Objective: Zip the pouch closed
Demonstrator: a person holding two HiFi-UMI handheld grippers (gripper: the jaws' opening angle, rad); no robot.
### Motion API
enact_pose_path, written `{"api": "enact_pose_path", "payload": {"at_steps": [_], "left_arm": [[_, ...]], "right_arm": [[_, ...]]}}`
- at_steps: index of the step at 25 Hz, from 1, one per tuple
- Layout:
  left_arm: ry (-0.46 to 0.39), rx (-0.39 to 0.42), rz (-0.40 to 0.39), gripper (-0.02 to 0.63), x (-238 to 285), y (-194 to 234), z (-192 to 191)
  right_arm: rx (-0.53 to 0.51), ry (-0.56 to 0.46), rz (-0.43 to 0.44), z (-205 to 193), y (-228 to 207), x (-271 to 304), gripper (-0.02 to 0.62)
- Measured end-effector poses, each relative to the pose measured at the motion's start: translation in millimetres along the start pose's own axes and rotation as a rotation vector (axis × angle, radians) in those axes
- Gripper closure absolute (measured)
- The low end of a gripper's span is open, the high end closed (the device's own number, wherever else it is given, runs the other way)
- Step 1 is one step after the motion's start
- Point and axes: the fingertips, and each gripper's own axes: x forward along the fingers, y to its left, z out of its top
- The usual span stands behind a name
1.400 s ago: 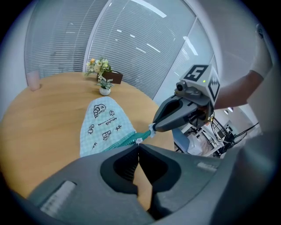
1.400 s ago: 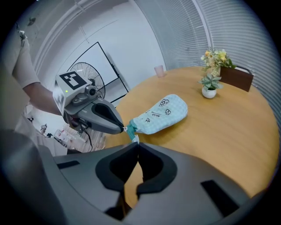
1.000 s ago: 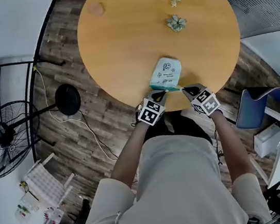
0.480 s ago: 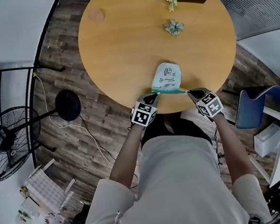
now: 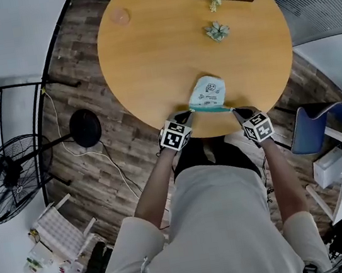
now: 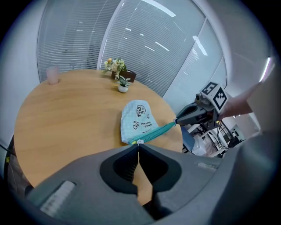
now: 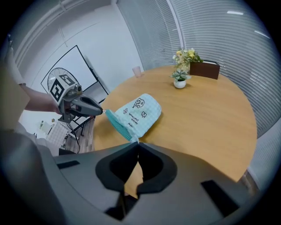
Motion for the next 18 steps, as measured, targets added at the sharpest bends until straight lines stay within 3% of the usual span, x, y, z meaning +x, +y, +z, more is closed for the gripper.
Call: {"api": "enact_pose_path", "payload": {"at_steps": [12,15,18], "left_arm": [[0.076,0.025,-0.024,0.584,-5,22,-34],[0.071,0.044,-0.033,0.584,-15,27,-35],[0.049,0.056,-0.041,0.584,-28,31,-29]], "right_arm": [[0.103,0.067,-0.11,-31,7,21,0.581],[0.131,0.044,-0.145,-29,8,18,0.524],[0.14,0.012,-0.173,-22,13,9,0.506]]}}
